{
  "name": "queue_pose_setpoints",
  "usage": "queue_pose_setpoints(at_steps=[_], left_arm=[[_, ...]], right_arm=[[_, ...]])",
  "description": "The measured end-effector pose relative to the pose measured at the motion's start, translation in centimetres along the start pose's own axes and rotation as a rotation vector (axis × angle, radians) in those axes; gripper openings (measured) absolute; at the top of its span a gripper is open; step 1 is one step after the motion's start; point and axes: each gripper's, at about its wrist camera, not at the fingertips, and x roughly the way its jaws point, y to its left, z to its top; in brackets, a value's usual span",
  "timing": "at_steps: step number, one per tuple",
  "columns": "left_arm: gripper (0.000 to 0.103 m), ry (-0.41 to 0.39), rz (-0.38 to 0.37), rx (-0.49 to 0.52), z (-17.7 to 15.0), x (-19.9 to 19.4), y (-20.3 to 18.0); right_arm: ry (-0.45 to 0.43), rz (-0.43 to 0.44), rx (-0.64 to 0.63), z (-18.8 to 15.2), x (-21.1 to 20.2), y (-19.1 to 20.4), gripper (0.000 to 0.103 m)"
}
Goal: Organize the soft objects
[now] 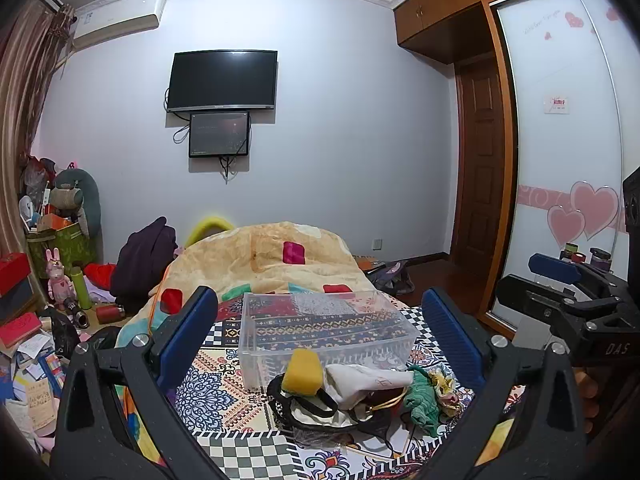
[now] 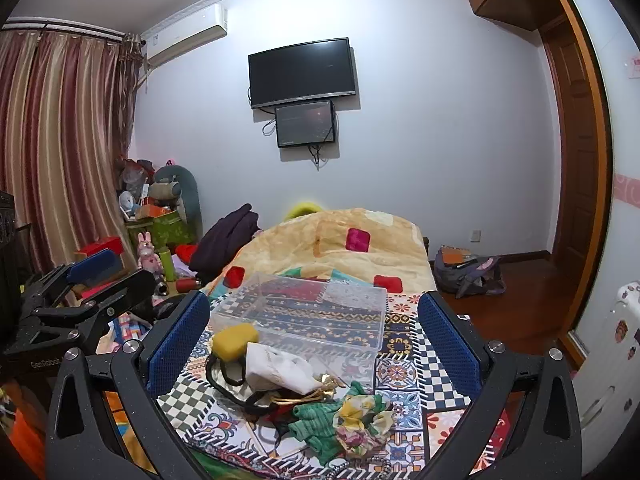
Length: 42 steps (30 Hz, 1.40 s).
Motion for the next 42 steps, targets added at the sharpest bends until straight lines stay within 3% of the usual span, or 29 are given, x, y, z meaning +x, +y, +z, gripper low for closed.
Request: queue_pose_setpoints(at_steps=[34, 42], left_arm=[[0.103, 0.011, -0.027, -0.017, -0.2, -0.1, 0.1], [0.103, 0.121, -0.067, -0.008, -1.4, 2.4, 0.1]], right_arm=[[-0.004, 0.006, 0.007, -0.2, 0.1, 0.1, 0.103], [0.057, 0.011, 0.009, -0.9, 1.4, -0.6, 0.103]])
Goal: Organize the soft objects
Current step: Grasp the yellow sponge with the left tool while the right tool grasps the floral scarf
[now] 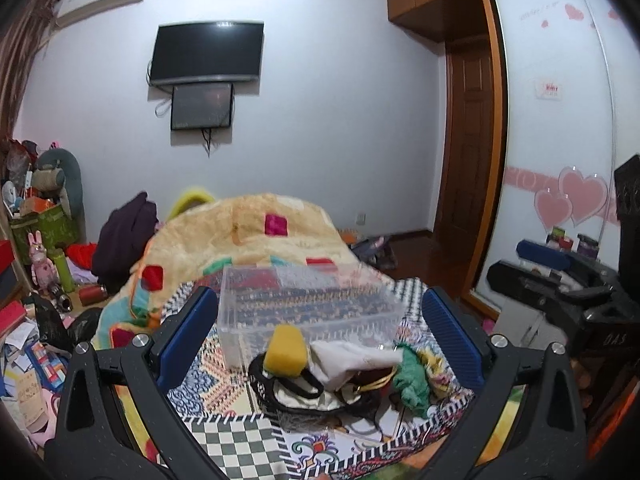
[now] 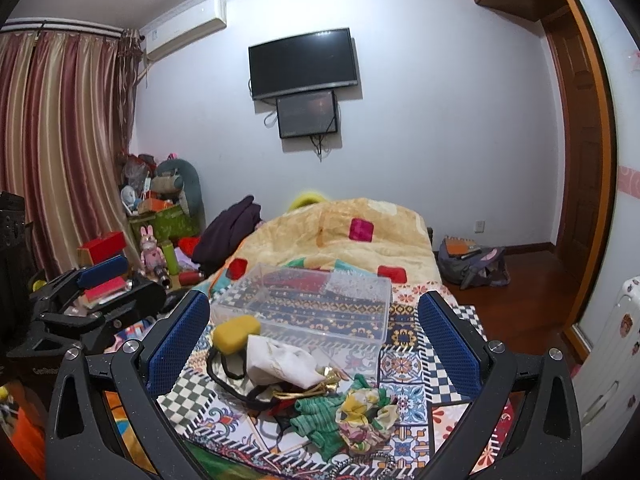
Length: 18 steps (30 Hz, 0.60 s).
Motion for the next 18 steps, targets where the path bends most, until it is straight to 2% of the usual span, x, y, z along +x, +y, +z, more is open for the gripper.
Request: queue_pose_setpoints(at_steps=[6, 8, 10, 15, 18], left_arm=[[0.103, 0.094, 0.015, -0.042, -1.6, 2.9, 1.8], [0.098, 0.116, 0.024, -0.06, -2.1, 3.9, 2.2], [0.085, 0.149, 0.022, -0.063, -2.5, 5.0, 2.5], [0.078, 0.193, 0.014, -0.065, -3.4, 7.0, 2.7], [0.073, 0.212, 0.011, -0.06, -3.8, 8.1, 2.8]], right_arm=[[0.102, -0.034, -0.004, -2.0, 1.8, -1.7, 0.103], [0.153, -0.02, 0.033, -3.0, 2.7, -2.8, 0.103], [0.186, -0.015, 0.054, -3.7, 3.1, -3.4, 0.098], [0.274, -0.02, 0.072, -5.1, 4.5, -4.3, 0.082], [0.326, 0.009, 0.097, -5.9, 5.4, -4.5, 0.077]])
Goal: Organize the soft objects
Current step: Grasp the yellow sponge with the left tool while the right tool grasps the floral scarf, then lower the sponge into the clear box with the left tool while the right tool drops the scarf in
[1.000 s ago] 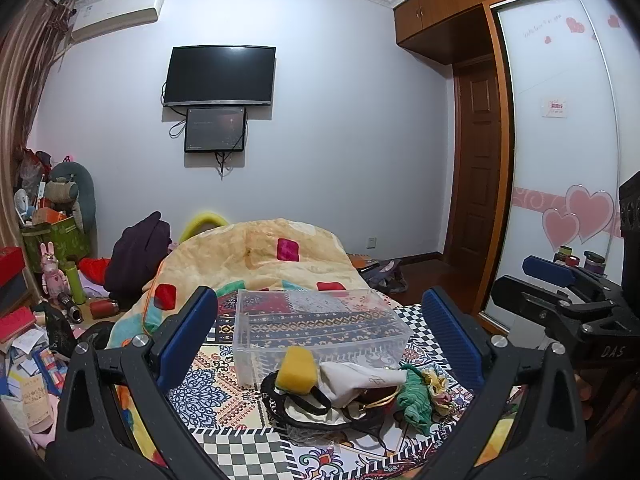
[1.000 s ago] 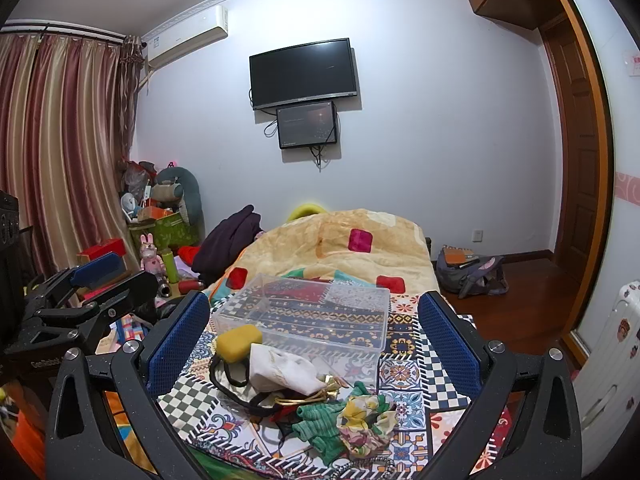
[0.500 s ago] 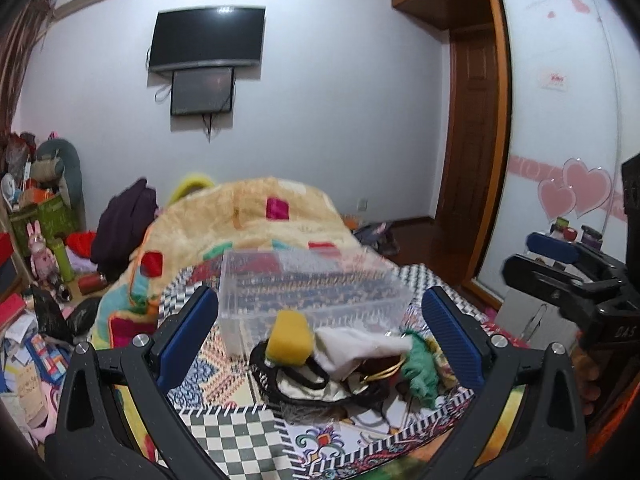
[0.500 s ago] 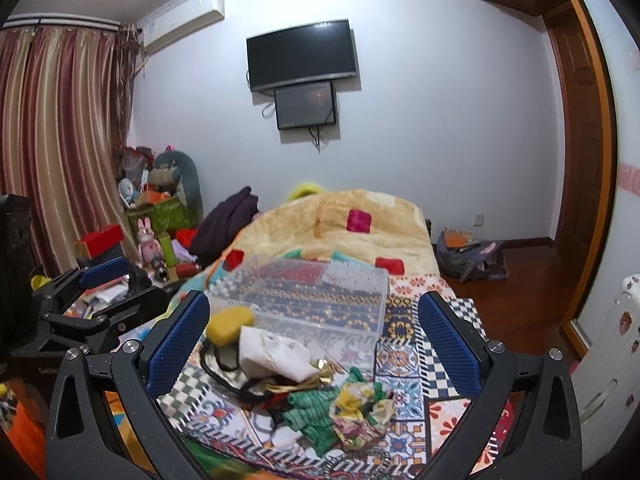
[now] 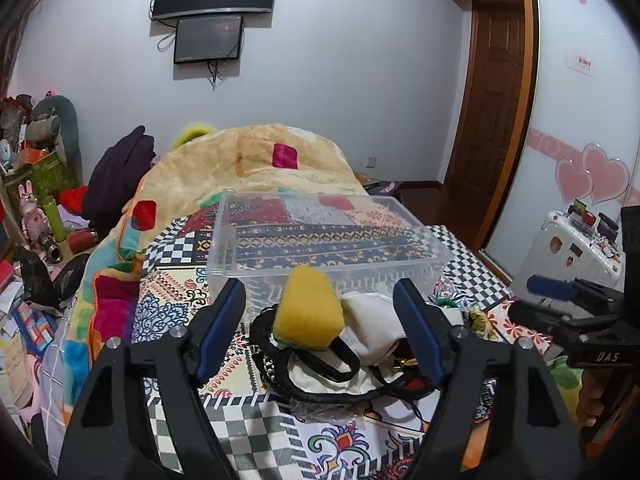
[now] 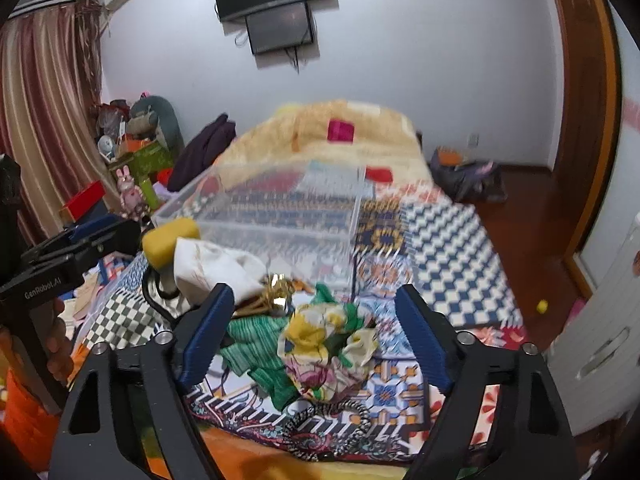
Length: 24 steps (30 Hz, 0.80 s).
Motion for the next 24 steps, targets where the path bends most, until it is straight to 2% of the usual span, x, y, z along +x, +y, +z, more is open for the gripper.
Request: queue_pose_setpoints(at_steps=[2, 6, 8, 10, 15, 17, 19, 24], left_arm=[[0.068, 0.017, -0.002, 0.003, -0.2, 0.7, 0.2], [0.059, 0.056, -0.007, 0.0, -0.8, 2.3, 0.4], [0.053, 0.07, -0.011, 0.0, -1.0, 2.7, 0.5], [0.042, 0.084, -0.02, -0.002, -1.3, 3.2, 0.7], [0.037, 0.091, -0.039, -0.013, -1.6, 3.4, 1.0], [0.036, 0.087, -0.041, -0.015, -1.5, 3.3, 1.0], [0.035, 0.08, -0.043, -0.018, -1.5, 3.1, 1.0], [0.034, 0.049, -0.042, -0.031, -1.0, 1.9, 1.2]], right_arm=[[0.027, -0.001, 0.0, -0.3, 0.7, 0.0, 0.072], [0.084, -0.006, 0.03, -0.6, 2.4, -0.5, 0.055], [0.11, -0.009, 0.055, -0.8, 3.0, -1.0, 0.052], [0.125, -0.001, 0.08, -1.0, 3.3, -1.5, 0.047], [0.156, 0.02, 0.087, -1.1, 3.9, -1.4, 0.027], [0.169, 0.022, 0.078, -1.2, 4.2, -1.2, 0.022], [0.183, 0.022, 0.067, -1.4, 4.5, -1.1, 0.012], [0.153, 0.011, 0.064, -1.1, 4.0, -1.2, 0.008]])
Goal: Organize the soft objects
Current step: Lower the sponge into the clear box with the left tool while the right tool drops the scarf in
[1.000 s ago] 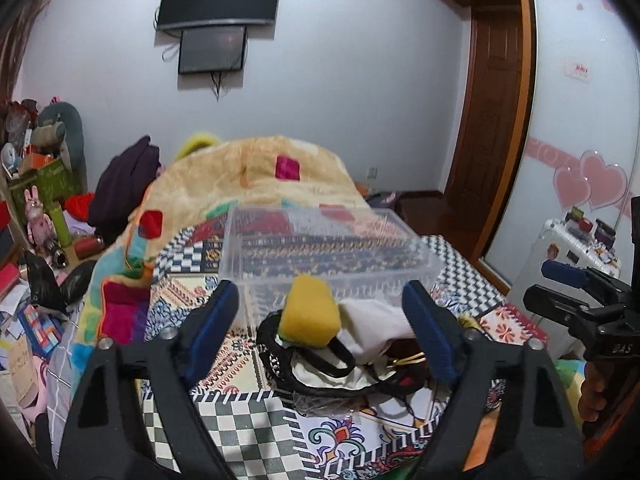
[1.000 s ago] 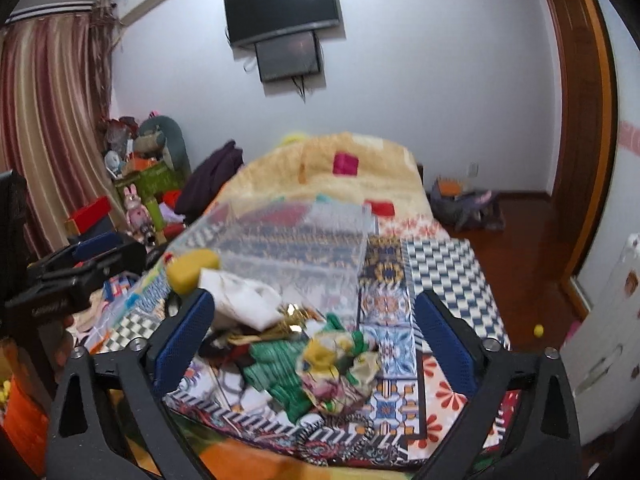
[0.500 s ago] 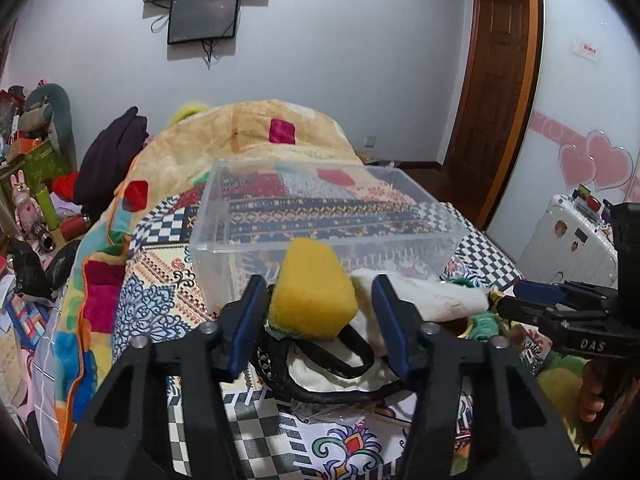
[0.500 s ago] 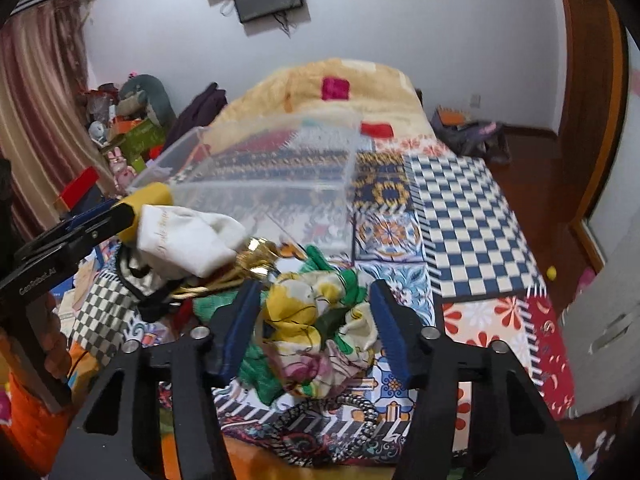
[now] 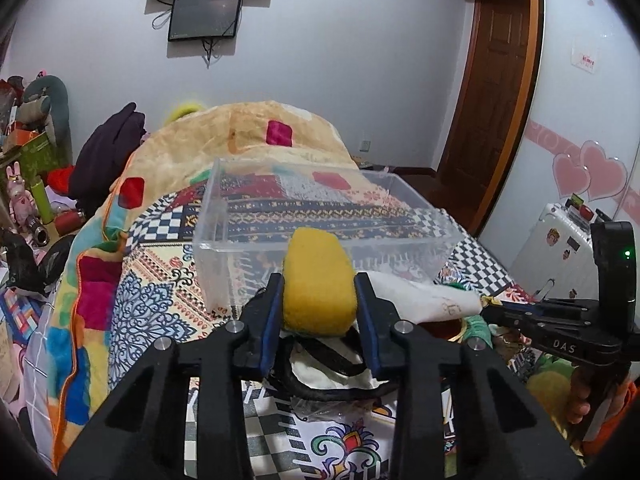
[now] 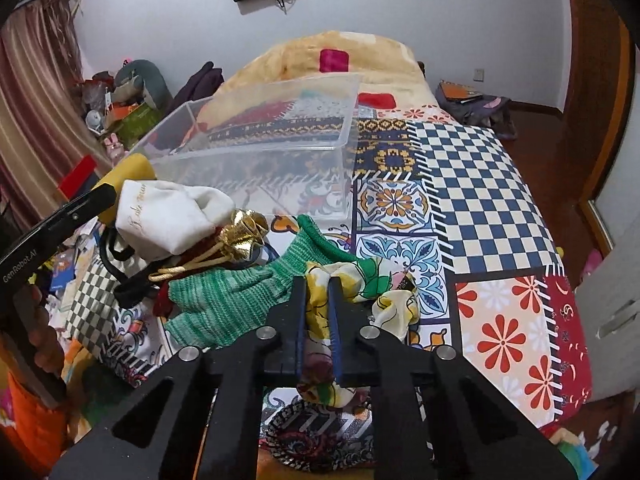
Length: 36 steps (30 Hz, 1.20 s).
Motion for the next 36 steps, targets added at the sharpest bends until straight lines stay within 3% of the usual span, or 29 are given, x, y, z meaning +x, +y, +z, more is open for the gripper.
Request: queue_pose_setpoints(at_steps=[15, 21, 27, 36], left_arm=[[0.034, -0.126, 0.019, -0.016, 4.9, -3.3, 1.9], [0.034, -0.102, 0.015, -0.013, 7.0, -1.7, 2.8], [0.034, -0.029, 0.015, -0.008, 8.0, 1.3, 3.7], [0.034, 0.122, 0.025, 0.034, 8.0, 7.1, 3.9]], right_arm=[[-0.249, 0.017, -0.064, 5.9, -6.8, 2.6, 0.007], [-0.302, 0.011, -0.114, 9.2, -6.2, 4.2, 0.007], [-0.273, 0.025, -0.121, 11.7, -3.5, 5.2, 0.007], [-0.123, 0.025, -0.133, 13.2, 2.7, 5.5, 0.007]])
